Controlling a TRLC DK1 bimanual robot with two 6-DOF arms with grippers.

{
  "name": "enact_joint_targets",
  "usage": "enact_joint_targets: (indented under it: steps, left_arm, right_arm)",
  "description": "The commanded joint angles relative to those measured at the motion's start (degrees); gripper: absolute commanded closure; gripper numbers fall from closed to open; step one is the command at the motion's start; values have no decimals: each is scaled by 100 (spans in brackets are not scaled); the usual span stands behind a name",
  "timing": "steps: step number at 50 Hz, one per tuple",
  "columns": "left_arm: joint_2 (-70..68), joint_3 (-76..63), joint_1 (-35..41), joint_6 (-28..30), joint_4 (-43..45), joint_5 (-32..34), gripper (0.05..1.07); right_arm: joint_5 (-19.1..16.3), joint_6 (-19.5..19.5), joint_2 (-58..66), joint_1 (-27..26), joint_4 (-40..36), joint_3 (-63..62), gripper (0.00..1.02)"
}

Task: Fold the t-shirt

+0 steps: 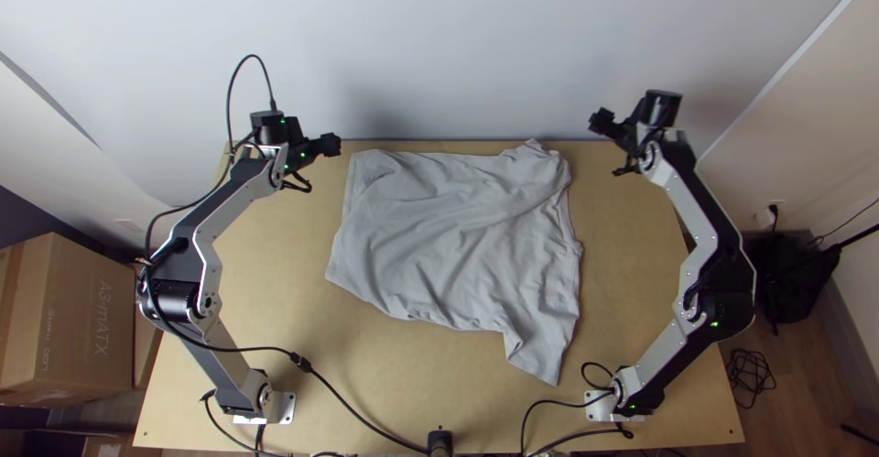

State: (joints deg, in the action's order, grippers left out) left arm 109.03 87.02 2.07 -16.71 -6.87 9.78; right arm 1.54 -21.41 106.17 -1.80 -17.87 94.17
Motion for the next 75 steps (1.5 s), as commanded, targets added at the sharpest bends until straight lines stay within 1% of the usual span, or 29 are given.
enact_joint_targets:
  steps: [1, 7, 11, 17, 20, 22, 24, 27, 30, 32, 34, 38, 39, 43, 46, 49, 51, 53, 61, 71, 75]
  left_arm:
    - [-339, 219, -84, -263, -227, 6, 9]
    - [-822, 227, -145, -315, -780, 121, 9]
    - [-1183, 192, -154, -315, -1193, 208, 9]
    - [-1745, -1, -154, -307, -1580, 314, 9]
    - [-2009, -107, -163, -307, -1747, 446, 9]
    - [-2167, -159, -163, -307, -1817, 463, 9]
    - [-2334, -186, -163, -307, -1967, 481, 9]
    - [-2545, -238, -163, -298, -2081, 542, 9]
    - [-2800, -344, -163, -298, -2116, 542, 9]
    - [-2958, -423, -163, -298, -2116, 551, 9]
    - [-3090, -476, -154, -298, -2116, 551, 9]
    - [-3310, -608, -145, -298, -2116, 551, 9]
    - [-3362, -634, -145, -298, -2116, 551, 9]
    - [-3521, -748, -145, -289, -2125, 551, 9]
    - [-3626, -810, -145, -289, -2178, 542, 9]
    - [-3731, -880, -154, -280, -2213, 542, 9]
    - [-3793, -950, -154, -263, -2213, 542, 9]
    - [-3846, -1029, -154, -263, -2213, 542, 9]
    - [-4039, -1267, -163, -254, -2231, 542, 9]
    - [-4232, -1530, -163, -201, -2231, 542, 9]
    - [-4285, -1627, -110, -8, -2398, 542, 9]
  right_arm:
    - [4, -364, -193, -145, -577, 392, 4]
    - [-242, -399, -703, -356, -1746, 427, 4]
    - [-558, -399, -1046, -532, -2625, 339, 5]
    - [-1244, -355, -1494, -830, -4146, 110, 5]
    - [-1429, -338, -1687, -1006, -4770, -329, 5]
    - [-1648, -215, -1758, -1024, -5148, -540, 5]
    - [-1850, 93, -1872, -1120, -5587, -786, 5]
    - [-1877, 392, -1977, -1120, -5983, -1138, 5]
    - [-1877, 796, -2039, -1129, -6387, -1524, 5]
    - [-1877, 937, -2092, -1147, -6396, -1823, 5]
    - [-1886, 1157, -2144, -1156, -6396, -2122, 5]
    - [-1903, 1482, -2180, -1138, -6396, -2597, 15]
    - [-1965, 1534, -2171, -1120, -6369, -2693, 16]
    - [-2158, 1675, -2083, -1059, -6255, -3010, 16]
    - [-2193, 1684, -2030, -918, -6123, -3177, 17]
    - [-2202, 1675, -2013, -786, -5948, -3326, 26]
    - [-2211, 1675, -2030, -707, -5763, -3449, 34]
    - [-2220, 1666, -2065, -602, -5587, -3581, 38]
    - [-2246, 1578, -1977, -180, -5236, -3950, 38]
    - [-2255, 1543, -1784, -92, -4638, -4152, 38]
    - [-2255, 1543, -1705, -48, -4427, -4223, 38]
